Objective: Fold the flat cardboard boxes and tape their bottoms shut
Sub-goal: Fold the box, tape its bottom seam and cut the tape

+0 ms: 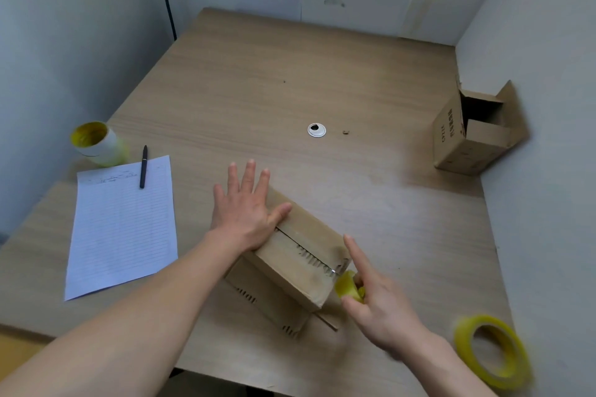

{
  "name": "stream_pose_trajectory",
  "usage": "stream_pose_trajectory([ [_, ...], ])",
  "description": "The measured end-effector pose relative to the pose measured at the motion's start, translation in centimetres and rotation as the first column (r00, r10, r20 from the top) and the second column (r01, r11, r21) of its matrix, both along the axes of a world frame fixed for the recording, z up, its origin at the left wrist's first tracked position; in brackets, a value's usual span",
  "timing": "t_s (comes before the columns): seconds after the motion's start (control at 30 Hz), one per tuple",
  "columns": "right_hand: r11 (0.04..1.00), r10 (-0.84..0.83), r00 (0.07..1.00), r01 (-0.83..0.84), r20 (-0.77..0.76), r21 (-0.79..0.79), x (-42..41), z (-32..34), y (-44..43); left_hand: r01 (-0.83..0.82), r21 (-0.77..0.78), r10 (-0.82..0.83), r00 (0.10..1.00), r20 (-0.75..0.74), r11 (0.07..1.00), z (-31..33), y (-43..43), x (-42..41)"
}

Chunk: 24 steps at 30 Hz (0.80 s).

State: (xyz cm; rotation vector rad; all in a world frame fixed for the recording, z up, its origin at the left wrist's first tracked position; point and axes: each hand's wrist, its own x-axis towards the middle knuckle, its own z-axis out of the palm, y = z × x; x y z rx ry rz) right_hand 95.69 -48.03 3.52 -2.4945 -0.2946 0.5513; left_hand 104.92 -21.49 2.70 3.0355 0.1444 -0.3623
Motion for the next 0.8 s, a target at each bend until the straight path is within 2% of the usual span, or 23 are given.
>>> stream_pose_trajectory([
  [0.1, 0.999, 0.040, 0.997, -0.042, -0.073, -0.029, 0.9, 0.3, 0.4, 0.092, 0.027, -0.090, 0.994, -0.055, 0.995, 0.5, -1.4, -0.3],
  [0.2, 1.000, -0.014, 0.995, 0.012, -0.101, -0.019, 0.9, 0.8, 1.0, 0.301, -0.056, -0.306, 0.946, -0.105, 0.952, 0.4, -4.5, -3.5],
  [0.27, 0.999, -0.037, 0.993, 0.039, -0.114, 0.018, 0.8, 0.9, 1.2, 0.446, -0.134, -0.457, 0.887, -0.070, 0.885, -0.1, -5.4, -6.5],
  [0.33, 0.997, -0.045, 0.992, 0.051, -0.114, 0.054, 0.7, 0.7, 1.2, 0.555, -0.103, -0.551, 0.832, 0.065, 0.825, -1.2, -4.9, -8.8],
  [0.4, 0.994, -0.072, 0.990, 0.081, -0.121, 0.069, 0.6, 0.5, 1.7, 0.603, -0.049, -0.586, 0.789, 0.184, 0.796, -2.2, -3.8, -9.5],
  [0.43, 0.993, -0.091, 0.988, 0.100, -0.125, 0.067, 0.5, 0.5, 2.0, 0.621, -0.045, -0.603, 0.774, 0.193, 0.782, -2.4, -3.3, -9.2],
  [0.53, 0.981, -0.173, 0.977, 0.182, -0.122, 0.066, -0.2, 0.5, 3.7, 0.681, -0.052, -0.668, 0.728, 0.153, 0.731, -1.4, -1.4, -6.5],
  [0.6, 0.972, -0.214, 0.968, 0.224, -0.129, 0.069, -0.6, 0.5, 5.3, 0.706, -0.086, -0.703, 0.708, 0.066, 0.703, -0.1, -0.3, -4.2],
  [0.7, 0.965, -0.245, 0.962, 0.254, -0.120, 0.064, -0.7, 0.8, 7.5, 0.678, -0.172, -0.681, 0.730, 0.049, 0.714, 0.9, 0.9, -2.6],
  [0.8, 0.968, -0.251, 0.966, 0.249, -0.064, -0.040, 0.0, 1.8, 9.1, 0.608, -0.325, -0.566, 0.794, 0.222, 0.725, -0.3, 1.8, -3.6],
])
